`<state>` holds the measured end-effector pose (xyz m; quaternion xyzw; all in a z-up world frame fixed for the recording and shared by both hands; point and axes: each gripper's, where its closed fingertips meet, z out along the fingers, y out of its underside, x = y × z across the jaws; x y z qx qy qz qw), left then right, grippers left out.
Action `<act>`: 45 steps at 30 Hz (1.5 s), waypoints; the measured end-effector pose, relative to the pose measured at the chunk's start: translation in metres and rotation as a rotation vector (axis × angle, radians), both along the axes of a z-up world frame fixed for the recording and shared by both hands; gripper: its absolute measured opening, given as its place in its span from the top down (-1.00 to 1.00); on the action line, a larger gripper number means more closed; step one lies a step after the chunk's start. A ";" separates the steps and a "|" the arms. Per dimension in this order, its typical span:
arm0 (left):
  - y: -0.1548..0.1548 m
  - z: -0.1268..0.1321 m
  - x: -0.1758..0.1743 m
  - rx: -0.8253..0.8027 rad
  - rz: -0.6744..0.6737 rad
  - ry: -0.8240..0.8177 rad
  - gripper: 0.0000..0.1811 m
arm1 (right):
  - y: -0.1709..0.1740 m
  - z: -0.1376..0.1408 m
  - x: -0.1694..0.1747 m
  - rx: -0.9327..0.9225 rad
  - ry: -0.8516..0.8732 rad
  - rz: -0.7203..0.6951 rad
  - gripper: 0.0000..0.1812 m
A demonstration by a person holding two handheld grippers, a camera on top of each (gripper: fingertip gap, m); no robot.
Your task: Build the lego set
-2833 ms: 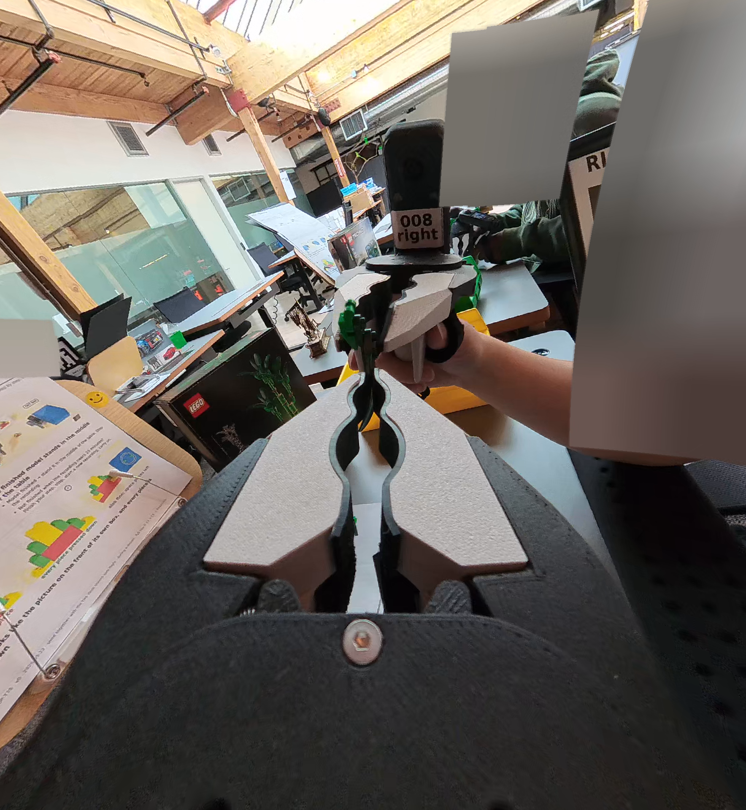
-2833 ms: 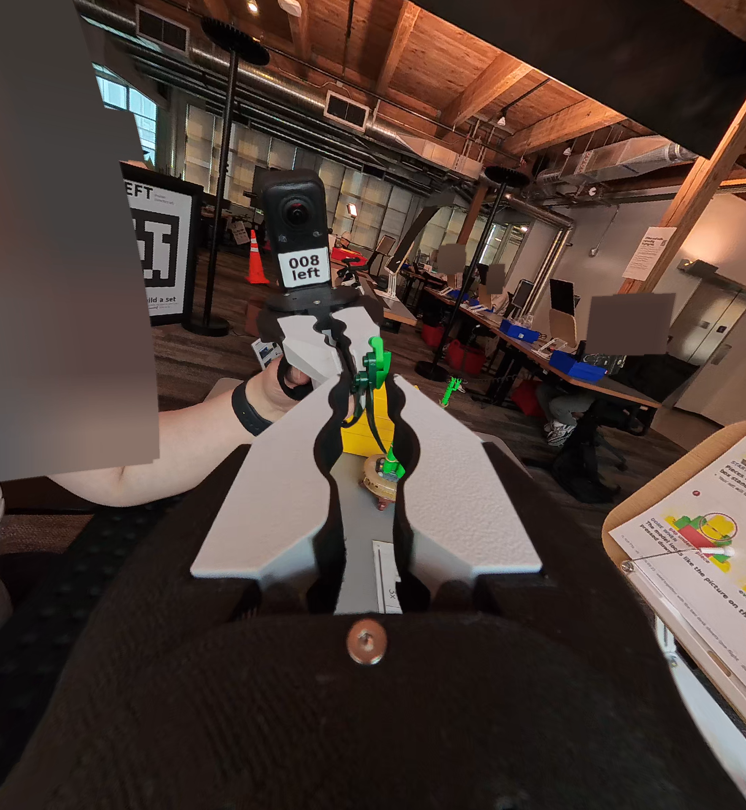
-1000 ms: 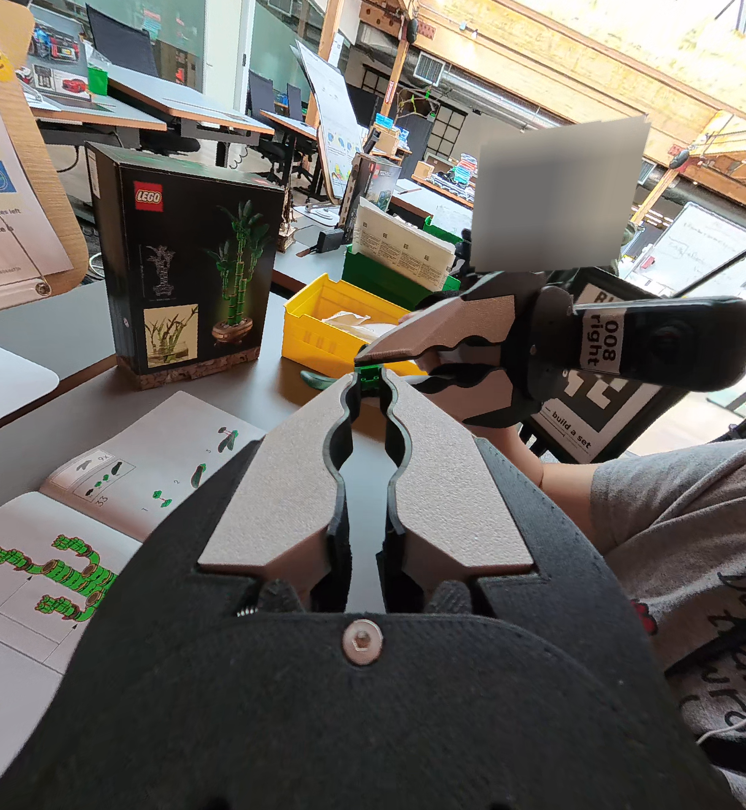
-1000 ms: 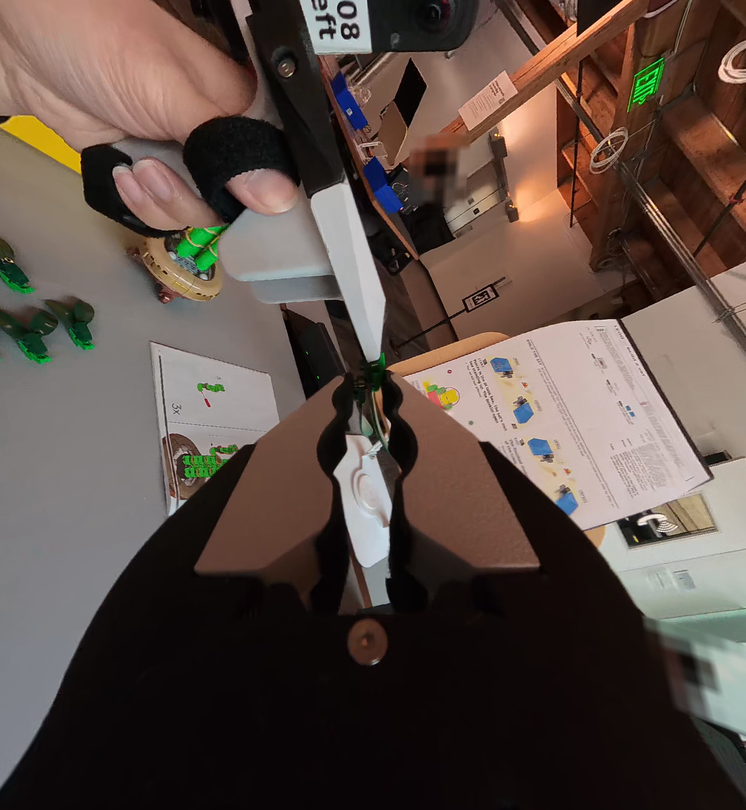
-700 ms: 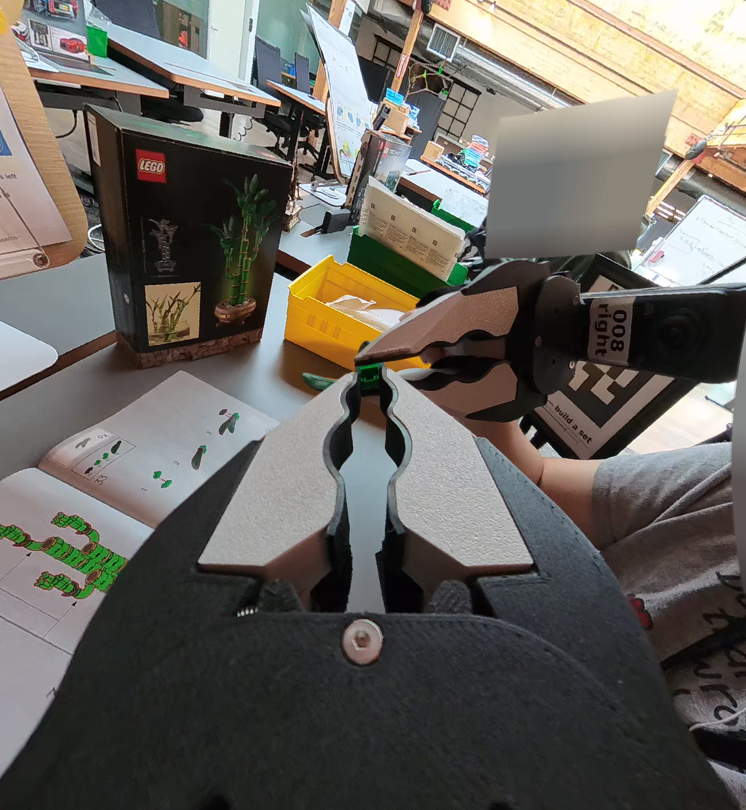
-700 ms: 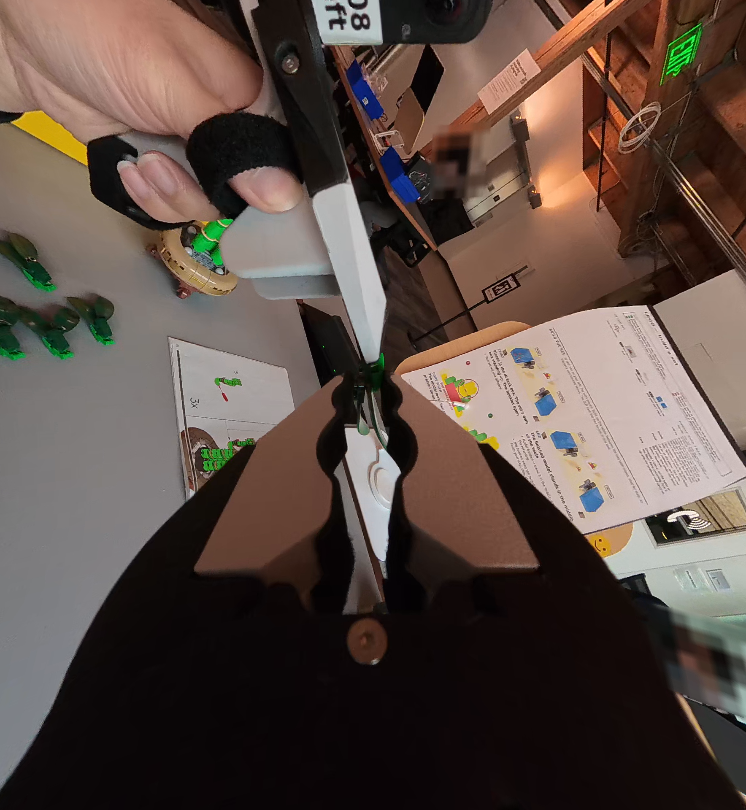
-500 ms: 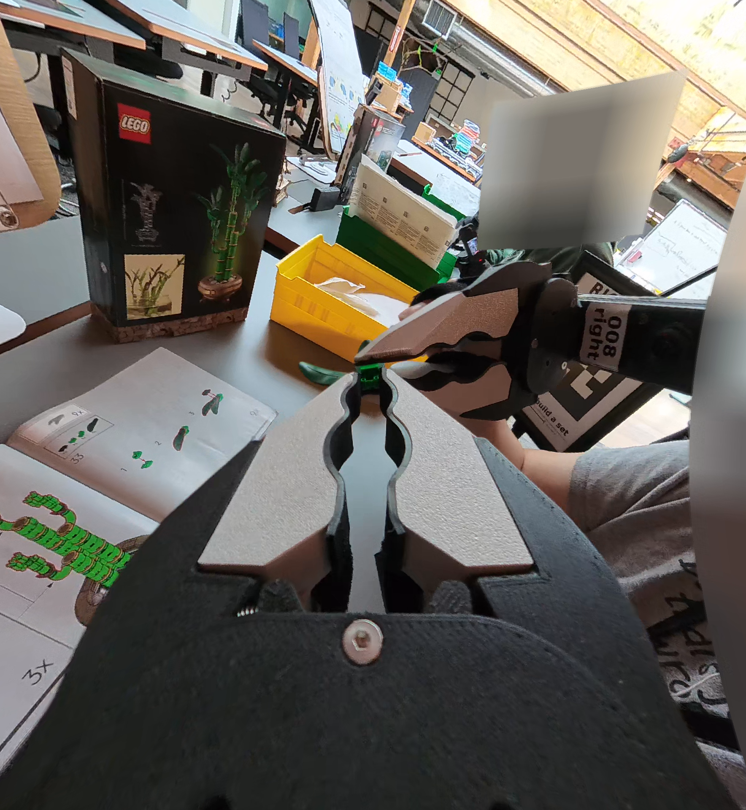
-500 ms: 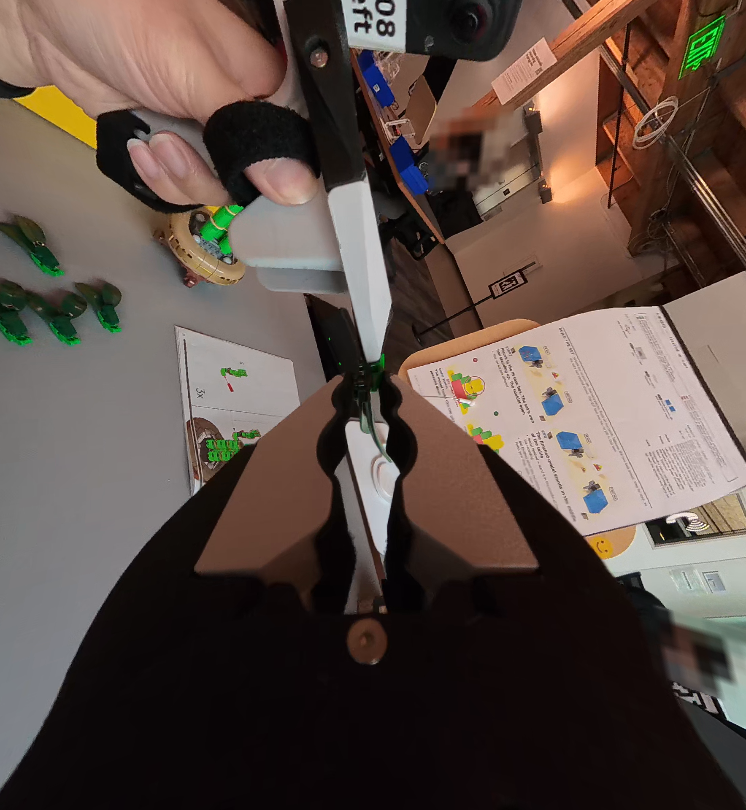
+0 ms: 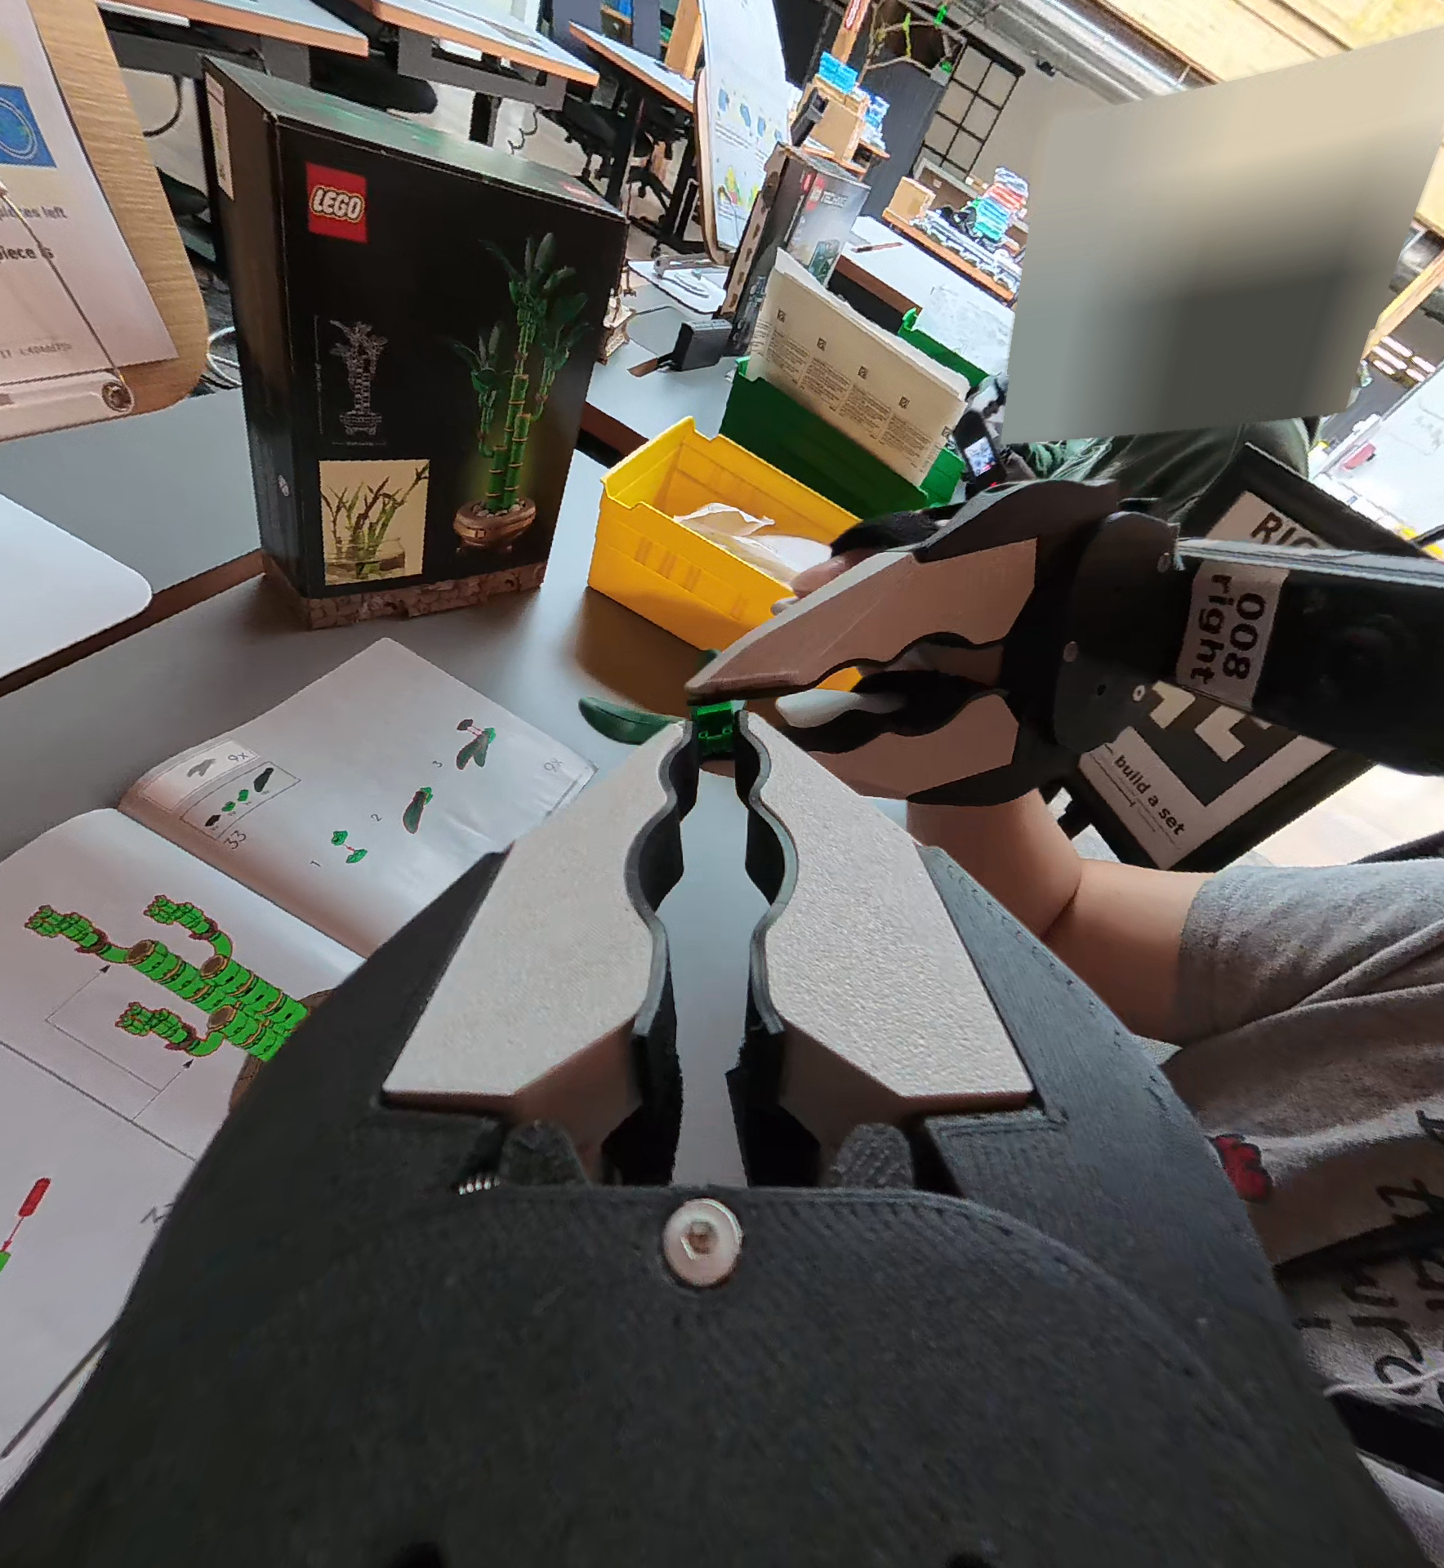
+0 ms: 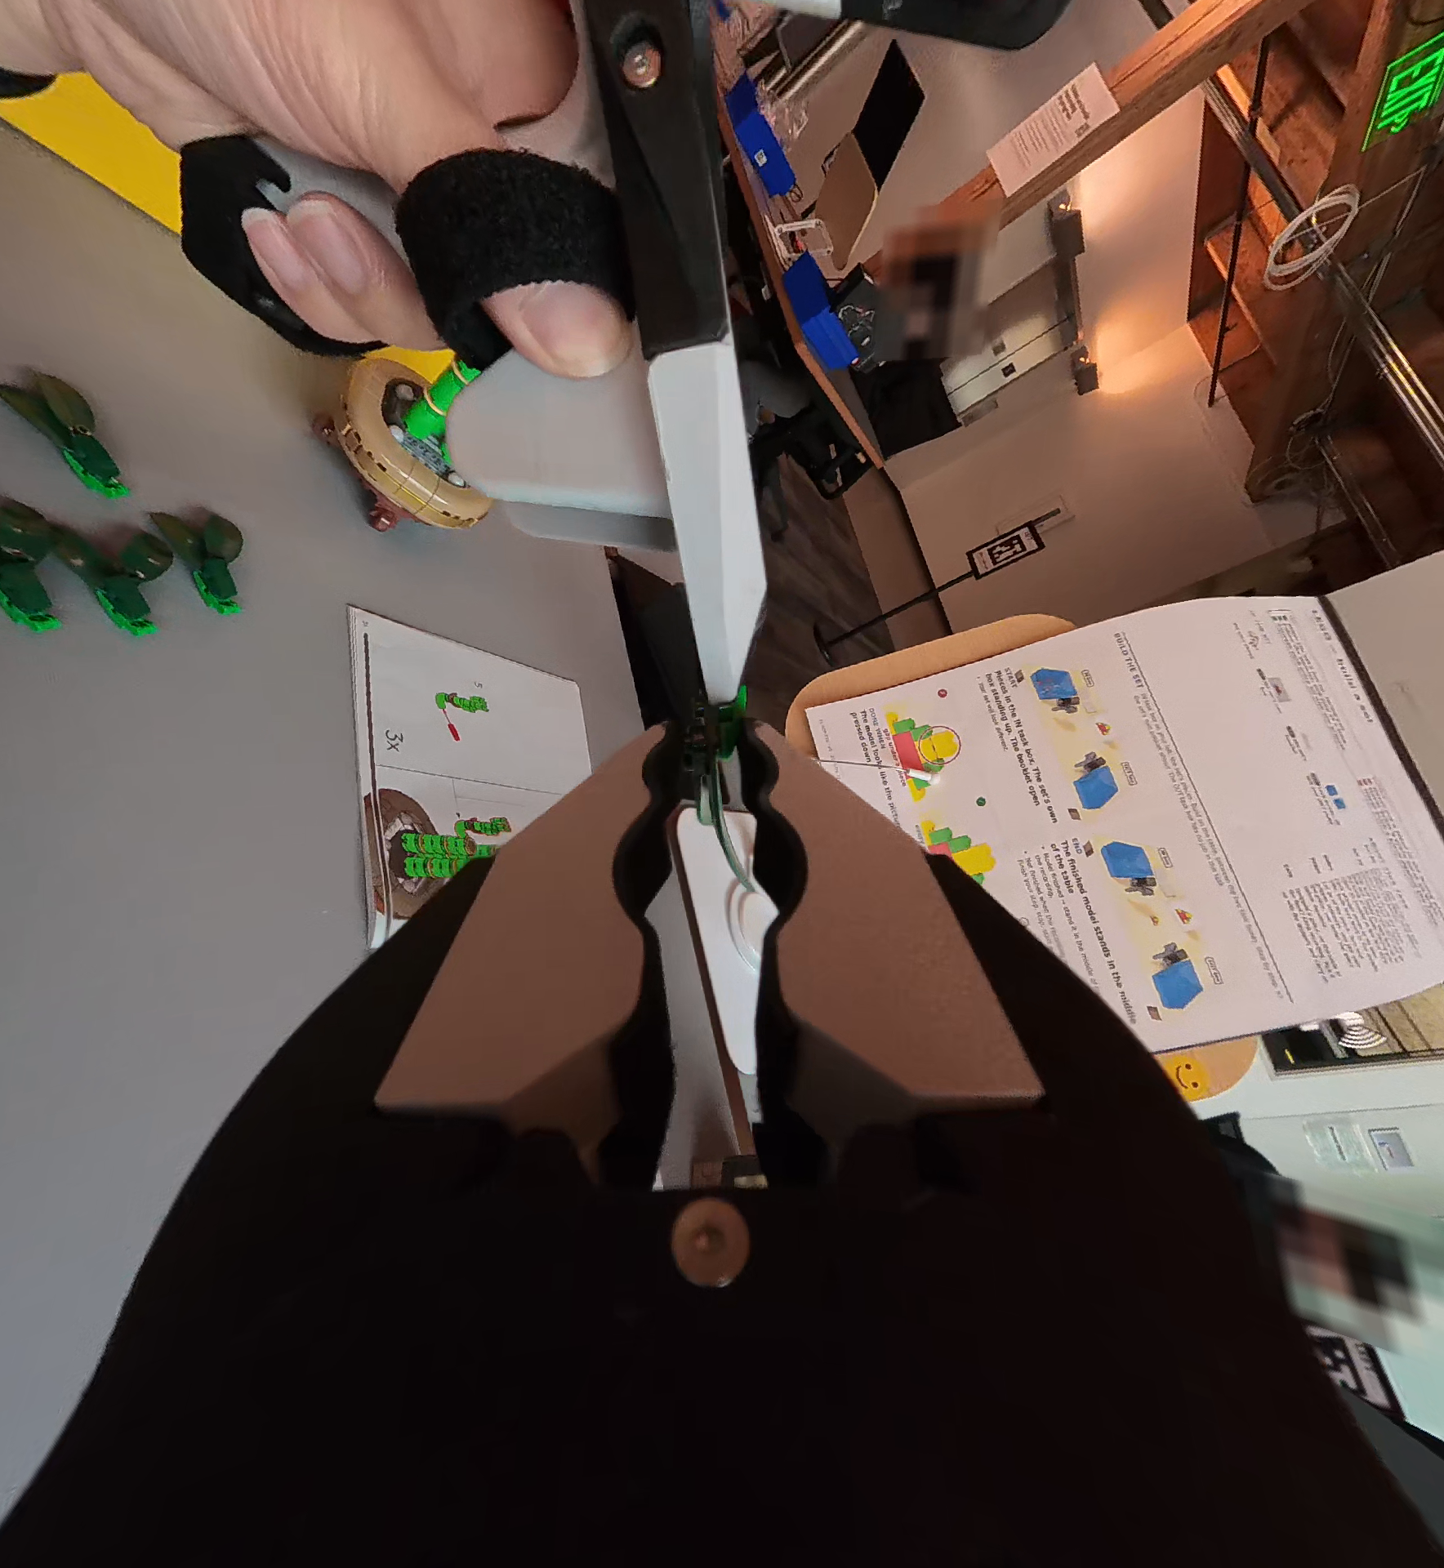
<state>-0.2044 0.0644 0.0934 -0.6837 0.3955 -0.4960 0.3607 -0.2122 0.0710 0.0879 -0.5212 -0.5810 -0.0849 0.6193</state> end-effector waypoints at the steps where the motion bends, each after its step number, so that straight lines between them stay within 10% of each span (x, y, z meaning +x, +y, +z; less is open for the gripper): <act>1: 0.001 -0.001 0.000 0.004 0.006 0.009 0.94 | 0.001 -0.001 0.000 0.005 -0.010 -0.002 0.88; 45: -0.014 0.030 -0.009 -0.052 -0.140 -0.209 0.93 | -0.017 0.034 0.006 0.039 0.127 0.037 0.90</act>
